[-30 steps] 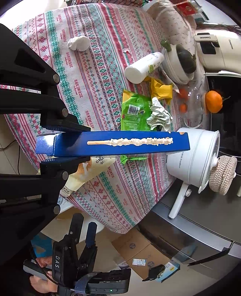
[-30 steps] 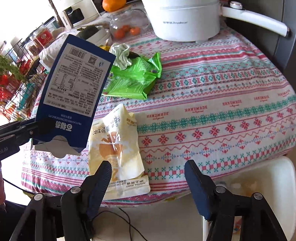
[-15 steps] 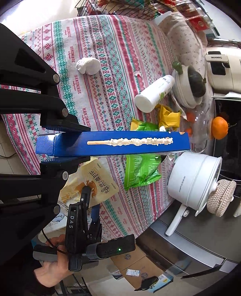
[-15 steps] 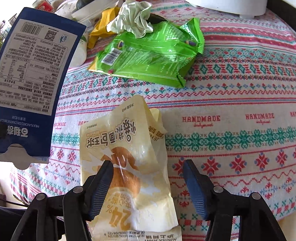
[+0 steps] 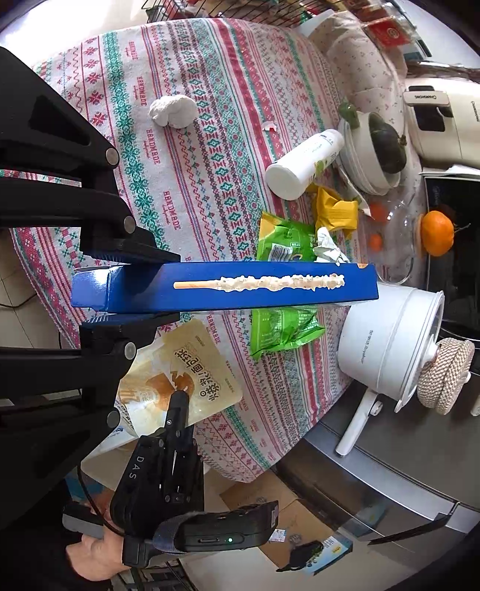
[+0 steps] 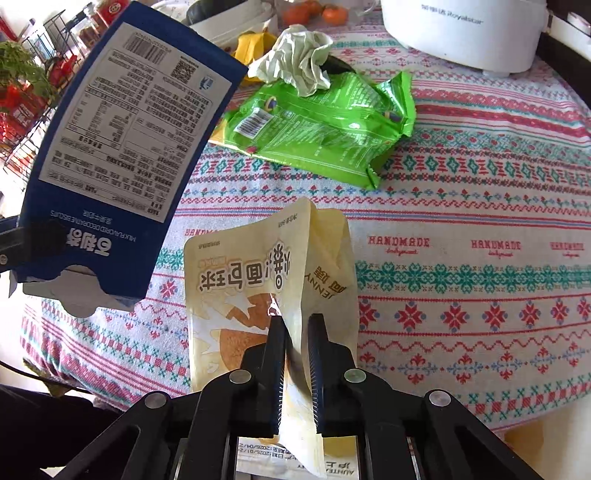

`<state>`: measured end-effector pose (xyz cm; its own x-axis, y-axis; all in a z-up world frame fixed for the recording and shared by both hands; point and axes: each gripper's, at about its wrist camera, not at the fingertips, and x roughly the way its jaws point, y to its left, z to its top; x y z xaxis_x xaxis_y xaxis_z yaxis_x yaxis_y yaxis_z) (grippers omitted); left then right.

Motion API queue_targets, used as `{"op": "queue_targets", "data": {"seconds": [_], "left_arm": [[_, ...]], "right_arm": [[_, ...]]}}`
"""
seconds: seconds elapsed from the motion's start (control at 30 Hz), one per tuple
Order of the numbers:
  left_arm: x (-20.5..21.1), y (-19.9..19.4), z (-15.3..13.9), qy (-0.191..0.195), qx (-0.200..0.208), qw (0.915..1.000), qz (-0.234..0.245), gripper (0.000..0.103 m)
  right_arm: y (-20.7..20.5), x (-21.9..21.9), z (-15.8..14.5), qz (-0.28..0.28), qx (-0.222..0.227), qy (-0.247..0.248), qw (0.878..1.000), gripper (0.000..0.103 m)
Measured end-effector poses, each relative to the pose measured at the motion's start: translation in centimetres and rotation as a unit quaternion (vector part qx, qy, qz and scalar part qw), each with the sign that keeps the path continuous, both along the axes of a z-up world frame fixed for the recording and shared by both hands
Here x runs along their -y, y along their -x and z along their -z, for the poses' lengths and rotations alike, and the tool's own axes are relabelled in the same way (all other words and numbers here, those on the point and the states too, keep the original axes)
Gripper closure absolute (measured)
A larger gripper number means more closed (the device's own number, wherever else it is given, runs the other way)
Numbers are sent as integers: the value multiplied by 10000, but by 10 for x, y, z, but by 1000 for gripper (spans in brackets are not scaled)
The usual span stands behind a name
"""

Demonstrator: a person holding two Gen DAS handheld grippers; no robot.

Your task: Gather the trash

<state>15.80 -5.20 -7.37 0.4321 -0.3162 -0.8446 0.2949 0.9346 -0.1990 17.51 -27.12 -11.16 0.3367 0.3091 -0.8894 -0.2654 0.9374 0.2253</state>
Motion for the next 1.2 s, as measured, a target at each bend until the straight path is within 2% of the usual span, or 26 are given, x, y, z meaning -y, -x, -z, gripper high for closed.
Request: {"op": "queue_targets", "data": {"seconds": [0.23,0.43,0.67,0.83,0.93,1.1,1.2], "left_arm": [[31,9,-6,204,-16,9990,388,79],[79,25,-10,353,-12,9946,976,79],[141,52,-2,444,-161,9839,1723,79],[185,71,10,448,-326,9738,2206,79],[209,82,17,418,-394,9681,2438,79],[242,95,31,364,-448,9600,2738,79],[255,96,40,324,-467,9578,2819,79]], "right_arm": [[40,50,-36,426,441,331,9976,93],[77,116,-44,1117,402,955,9883,93],[106,191,-19,2038,-102,1598,9658,92],[116,222,-2,2356,-377,1676,9565,90],[120,233,2,2551,-471,1492,9542,85],[126,241,-7,2710,-403,1468,9505,60],[130,244,-13,2774,-347,1498,9484,57]]}}
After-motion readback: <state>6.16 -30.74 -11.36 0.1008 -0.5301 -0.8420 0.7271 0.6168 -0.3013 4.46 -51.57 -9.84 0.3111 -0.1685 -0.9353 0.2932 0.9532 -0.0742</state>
